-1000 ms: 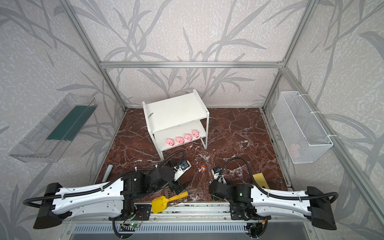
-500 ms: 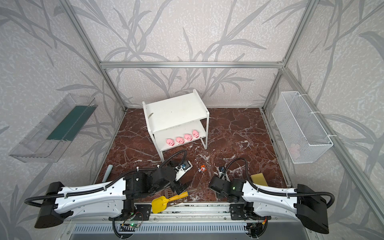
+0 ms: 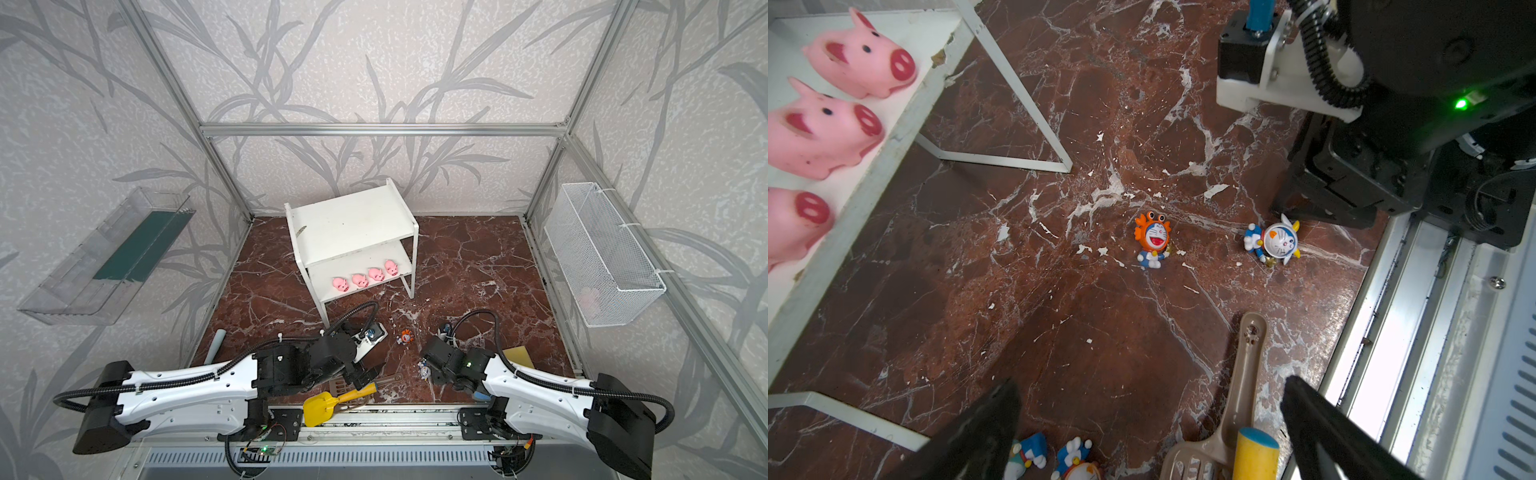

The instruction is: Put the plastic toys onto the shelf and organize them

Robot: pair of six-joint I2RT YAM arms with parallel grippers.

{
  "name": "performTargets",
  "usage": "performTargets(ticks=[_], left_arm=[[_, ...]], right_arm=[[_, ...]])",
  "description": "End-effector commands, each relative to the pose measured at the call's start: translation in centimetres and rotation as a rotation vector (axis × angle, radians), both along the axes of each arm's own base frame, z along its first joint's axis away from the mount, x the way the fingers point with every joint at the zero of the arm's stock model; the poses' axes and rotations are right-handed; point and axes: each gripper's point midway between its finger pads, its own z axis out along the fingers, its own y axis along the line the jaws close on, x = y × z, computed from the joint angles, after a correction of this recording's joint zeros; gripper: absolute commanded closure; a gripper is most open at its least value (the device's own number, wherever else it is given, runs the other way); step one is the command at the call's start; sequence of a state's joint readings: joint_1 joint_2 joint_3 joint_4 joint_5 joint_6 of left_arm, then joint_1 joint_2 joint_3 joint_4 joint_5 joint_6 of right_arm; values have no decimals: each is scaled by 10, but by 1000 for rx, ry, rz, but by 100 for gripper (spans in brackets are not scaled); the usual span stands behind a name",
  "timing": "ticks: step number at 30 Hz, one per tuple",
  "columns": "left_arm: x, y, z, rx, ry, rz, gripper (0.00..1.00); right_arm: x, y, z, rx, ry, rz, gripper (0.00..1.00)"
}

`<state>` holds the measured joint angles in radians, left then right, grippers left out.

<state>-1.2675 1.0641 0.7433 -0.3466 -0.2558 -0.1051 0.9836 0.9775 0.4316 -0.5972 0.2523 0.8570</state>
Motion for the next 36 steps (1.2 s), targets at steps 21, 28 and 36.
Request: performTargets(ticks=[21,28,36], left_arm=[[3,-1,10,6,-34,-10,1],[4,-2,9,3,-37,-10,1],[4,-3,9,-4,-39,-8,1]], right_arm=[[-20,34,-4,29,154,226,37],[-6,4,0,-124,117,135,38],[12,0,-2,-117,93,108,38]])
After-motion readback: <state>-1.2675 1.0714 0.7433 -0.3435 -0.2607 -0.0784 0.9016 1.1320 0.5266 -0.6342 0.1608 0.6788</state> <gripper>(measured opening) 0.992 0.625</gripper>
